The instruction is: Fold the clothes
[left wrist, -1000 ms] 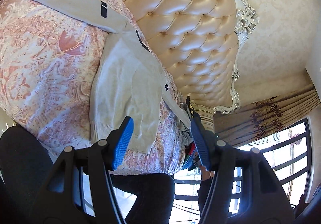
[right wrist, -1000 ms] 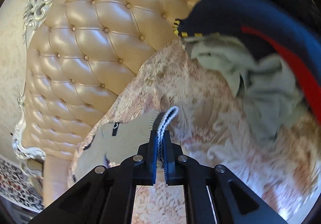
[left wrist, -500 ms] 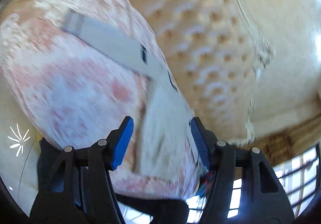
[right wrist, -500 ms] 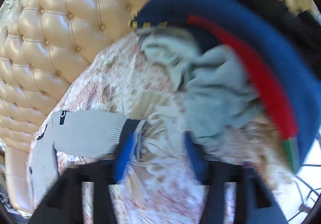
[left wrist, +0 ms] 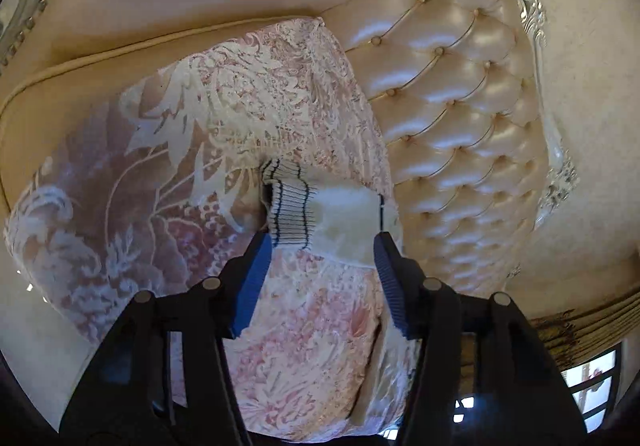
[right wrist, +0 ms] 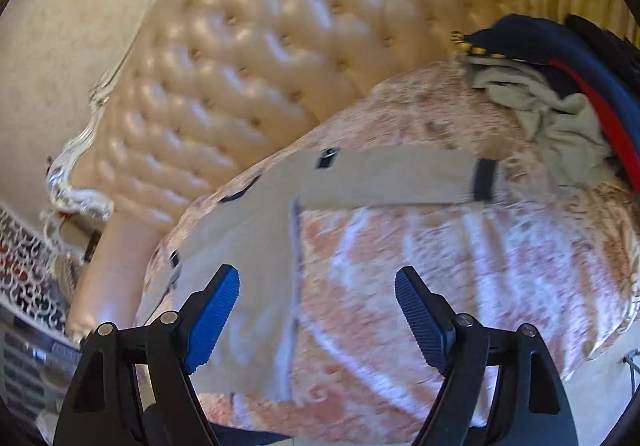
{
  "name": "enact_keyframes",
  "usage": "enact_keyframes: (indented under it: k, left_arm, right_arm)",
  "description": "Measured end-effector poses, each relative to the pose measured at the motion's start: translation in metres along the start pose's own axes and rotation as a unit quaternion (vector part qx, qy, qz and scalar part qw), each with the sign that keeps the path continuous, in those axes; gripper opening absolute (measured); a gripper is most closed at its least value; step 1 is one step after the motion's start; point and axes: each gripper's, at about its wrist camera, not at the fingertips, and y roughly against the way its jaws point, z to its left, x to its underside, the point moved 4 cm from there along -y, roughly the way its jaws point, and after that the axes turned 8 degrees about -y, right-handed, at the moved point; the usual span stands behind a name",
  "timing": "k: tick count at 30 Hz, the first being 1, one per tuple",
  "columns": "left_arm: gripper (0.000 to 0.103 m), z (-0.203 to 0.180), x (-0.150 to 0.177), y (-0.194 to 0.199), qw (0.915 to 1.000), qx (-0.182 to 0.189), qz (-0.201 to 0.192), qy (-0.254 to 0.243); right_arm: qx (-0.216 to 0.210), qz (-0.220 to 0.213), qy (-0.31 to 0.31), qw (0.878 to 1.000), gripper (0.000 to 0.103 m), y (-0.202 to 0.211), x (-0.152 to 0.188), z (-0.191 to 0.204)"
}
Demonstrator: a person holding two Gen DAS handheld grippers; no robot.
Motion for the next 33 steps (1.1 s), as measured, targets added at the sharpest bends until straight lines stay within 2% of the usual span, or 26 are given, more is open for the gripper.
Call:
enact_keyframes:
  k: [4,7,10,17,20,22,23,28,29,30,33]
  left_arm:
    - [0.044,0.007,-0.002,-0.016,0.9997,-0.005,0.025,-0.005]
    - [0.042,0.017,-0.001,-0.018,0.9993,-0.011,0.031,0.02]
    - [0.042,0.022,0.001,-0.016,0.999,0.012,0.027,0.032]
    - [0.042,0.013,-0.007,-0.021,0.9989,0.024,0.033,0.024]
    - [0.042,0.008,-0.009,-0.027,0.999,0.016,0.041,0.013]
    - [0.024,0.009,-0.011,-0.028,0.9992,-0.004,0.038,0.011]
    - [0.02,0.01,-0.014,-0.025,0.9995,-0.011,0.028,0.012]
    - [0.018,0.012,-0.019,-0.026,0.9991,-0.02,0.036,0.007]
    - [0.017,0.011,-0.02,-0.026,0.999,-0.025,0.038,0.0]
    - [0.01,0.008,-0.021,-0.025,0.9987,-0.033,0.037,-0.012]
    - [0.007,-0.002,-0.021,-0.023,0.9969,-0.051,0.038,-0.045]
  right_arm:
    - [-0.019,0.005,0.007,1.0,0.082,-0.001,0.013,0.027]
    - [-0.025,0.008,0.005,1.0,0.082,-0.005,0.014,0.035]
    - [-0.024,0.013,0.006,1.0,0.082,-0.009,0.014,0.038]
    - [-0.023,0.025,0.018,0.999,0.082,-0.011,0.018,0.043]
    - [-0.019,0.026,0.021,0.999,0.082,-0.007,0.02,0.041]
    - [-0.014,0.025,0.017,0.999,0.082,-0.004,0.019,0.036]
    - [-0.012,0.024,0.014,1.0,0.082,-0.003,0.019,0.034]
    - [-0.007,0.025,0.01,1.0,0.082,0.0,0.017,0.028]
    - [-0.007,0.025,0.009,1.0,0.082,-0.001,0.016,0.029]
    - [-0.006,0.026,0.009,1.0,0.082,-0.002,0.016,0.029]
    - [-0.013,0.027,0.01,1.0,0.082,-0.004,0.016,0.034]
